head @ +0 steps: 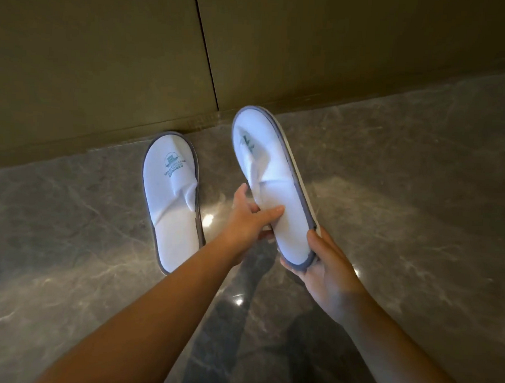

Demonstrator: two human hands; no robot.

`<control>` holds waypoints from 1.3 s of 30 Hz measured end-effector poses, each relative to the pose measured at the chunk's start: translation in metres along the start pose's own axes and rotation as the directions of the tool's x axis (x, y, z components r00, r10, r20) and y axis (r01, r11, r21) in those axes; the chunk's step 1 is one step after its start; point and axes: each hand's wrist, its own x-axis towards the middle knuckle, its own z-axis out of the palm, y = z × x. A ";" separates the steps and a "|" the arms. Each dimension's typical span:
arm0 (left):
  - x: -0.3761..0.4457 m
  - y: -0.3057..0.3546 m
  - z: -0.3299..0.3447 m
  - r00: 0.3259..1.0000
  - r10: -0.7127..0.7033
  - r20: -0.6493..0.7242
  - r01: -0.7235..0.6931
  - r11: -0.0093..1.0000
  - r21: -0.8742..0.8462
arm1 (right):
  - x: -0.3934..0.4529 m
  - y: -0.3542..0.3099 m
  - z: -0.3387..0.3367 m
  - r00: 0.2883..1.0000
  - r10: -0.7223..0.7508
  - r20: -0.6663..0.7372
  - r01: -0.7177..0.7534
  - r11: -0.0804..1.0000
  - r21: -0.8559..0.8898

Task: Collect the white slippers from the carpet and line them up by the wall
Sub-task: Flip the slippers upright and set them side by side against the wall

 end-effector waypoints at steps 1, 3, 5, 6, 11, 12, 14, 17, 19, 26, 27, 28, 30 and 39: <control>0.000 -0.001 0.000 1.000 -0.005 -0.021 0.005 1.000 0.002 | -0.001 -0.002 -0.002 1.000 -0.006 -0.020 0.005 0.999 -0.043; 0.000 -0.002 -0.002 0.998 0.004 -0.060 -0.004 1.000 -0.007 | -0.002 -0.005 -0.006 0.994 -0.072 -0.086 0.054 0.980 -0.189; -0.001 -0.004 -0.004 0.995 0.040 -0.094 -0.038 0.999 0.030 | 0.000 -0.008 -0.011 0.975 -0.166 -0.150 0.112 0.943 -0.314; -0.003 -0.005 -0.006 0.992 0.065 -0.106 -0.058 0.996 0.069 | 0.002 -0.009 -0.012 0.963 -0.201 -0.180 0.126 0.925 -0.359; -0.013 -0.006 -0.024 0.976 0.148 -0.161 -0.086 0.937 0.339 | 0.020 -0.001 -0.008 0.957 -0.196 -0.214 0.070 0.872 -0.485; -0.015 -0.007 -0.032 0.973 0.155 -0.171 -0.068 0.902 0.426 | 0.025 0.003 -0.007 0.958 -0.194 -0.209 0.062 0.855 -0.515; -0.021 -0.010 -0.052 0.960 0.183 -0.210 -0.020 0.797 0.603 | 0.034 0.013 -0.006 0.953 -0.205 -0.224 0.047 0.829 -0.558; -0.033 -0.019 -0.087 0.942 0.227 -0.246 0.047 0.638 0.768 | 0.051 0.031 -0.004 0.936 -0.209 -0.282 0.011 0.820 -0.572; -0.041 -0.027 -0.108 0.945 0.230 -0.231 0.069 0.551 0.832 | 0.060 0.042 -0.001 0.926 -0.217 -0.310 -0.010 0.806 -0.592; -0.040 -0.052 -0.134 0.983 0.113 -0.146 0.117 0.233 0.965 | 0.079 0.052 0.004 0.859 -0.463 -0.218 -0.061 0.331 -0.942; -0.039 -0.054 -0.135 0.986 0.097 -0.133 0.111 0.200 0.974 | 0.080 0.053 0.005 0.861 -0.481 -0.166 -0.050 0.245 -0.968; -0.038 -0.056 -0.135 0.989 0.086 -0.121 0.105 0.171 0.980 | 0.080 0.054 0.006 0.868 -0.483 -0.111 -0.025 0.181 -0.983; -0.037 -0.058 -0.135 0.991 0.078 -0.107 0.095 0.142 0.985 | 0.082 0.056 0.009 0.897 -0.442 -0.033 0.006 0.087 -0.996; -0.034 -0.063 -0.139 0.994 0.080 -0.070 0.060 0.130 0.990 | 0.087 0.078 0.026 0.931 -0.364 -0.031 -0.044 -0.027 -0.999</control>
